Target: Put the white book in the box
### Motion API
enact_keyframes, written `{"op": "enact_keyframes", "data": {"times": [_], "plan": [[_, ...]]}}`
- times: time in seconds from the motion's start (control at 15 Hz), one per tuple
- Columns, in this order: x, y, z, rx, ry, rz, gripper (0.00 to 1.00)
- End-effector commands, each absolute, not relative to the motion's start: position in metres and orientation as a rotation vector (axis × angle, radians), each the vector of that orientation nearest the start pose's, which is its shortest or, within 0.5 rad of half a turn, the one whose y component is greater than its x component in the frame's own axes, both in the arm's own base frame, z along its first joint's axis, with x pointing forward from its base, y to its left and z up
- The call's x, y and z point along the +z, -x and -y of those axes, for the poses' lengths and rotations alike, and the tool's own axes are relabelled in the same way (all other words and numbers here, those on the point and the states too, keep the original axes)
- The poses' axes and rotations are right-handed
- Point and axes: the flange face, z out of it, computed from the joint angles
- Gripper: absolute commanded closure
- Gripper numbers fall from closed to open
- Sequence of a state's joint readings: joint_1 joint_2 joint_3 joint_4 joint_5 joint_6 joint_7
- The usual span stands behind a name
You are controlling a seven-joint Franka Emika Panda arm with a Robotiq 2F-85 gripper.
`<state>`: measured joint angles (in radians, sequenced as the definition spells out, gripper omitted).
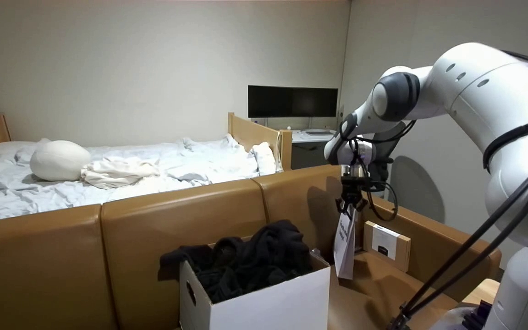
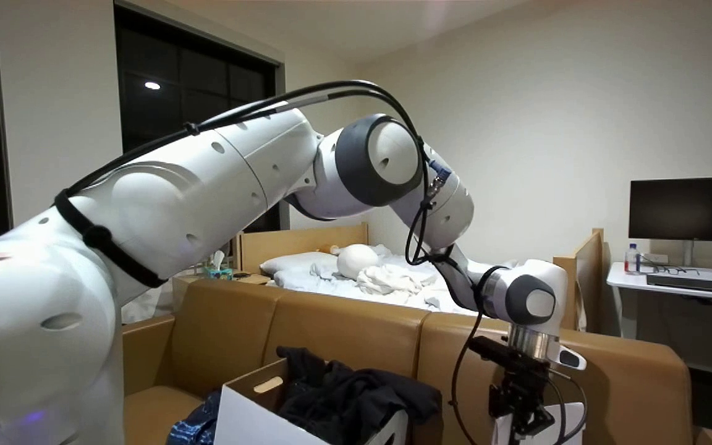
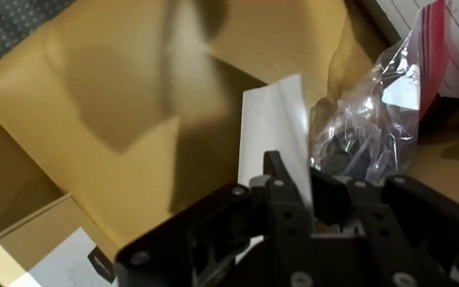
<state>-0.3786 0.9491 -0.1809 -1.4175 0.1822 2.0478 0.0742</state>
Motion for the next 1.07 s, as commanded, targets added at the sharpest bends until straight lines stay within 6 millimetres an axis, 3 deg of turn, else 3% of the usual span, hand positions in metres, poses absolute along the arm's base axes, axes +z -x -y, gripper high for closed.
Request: {"op": "enact_keyframes", "data": {"times": [0.0, 0.33, 0.73, 1.0], "plan": [[0.160, -0.575, 0.328, 0.295, 3.004, -0.813, 0.97], [0.206, -0.551, 0.303, 0.152, 3.139, -0.477, 0.97], [0.264, -0.493, 0.260, 0.078, 3.130, -0.018, 0.97], [0.314, -0.450, 0.242, 0.018, 3.092, 0.280, 0.97]]}}
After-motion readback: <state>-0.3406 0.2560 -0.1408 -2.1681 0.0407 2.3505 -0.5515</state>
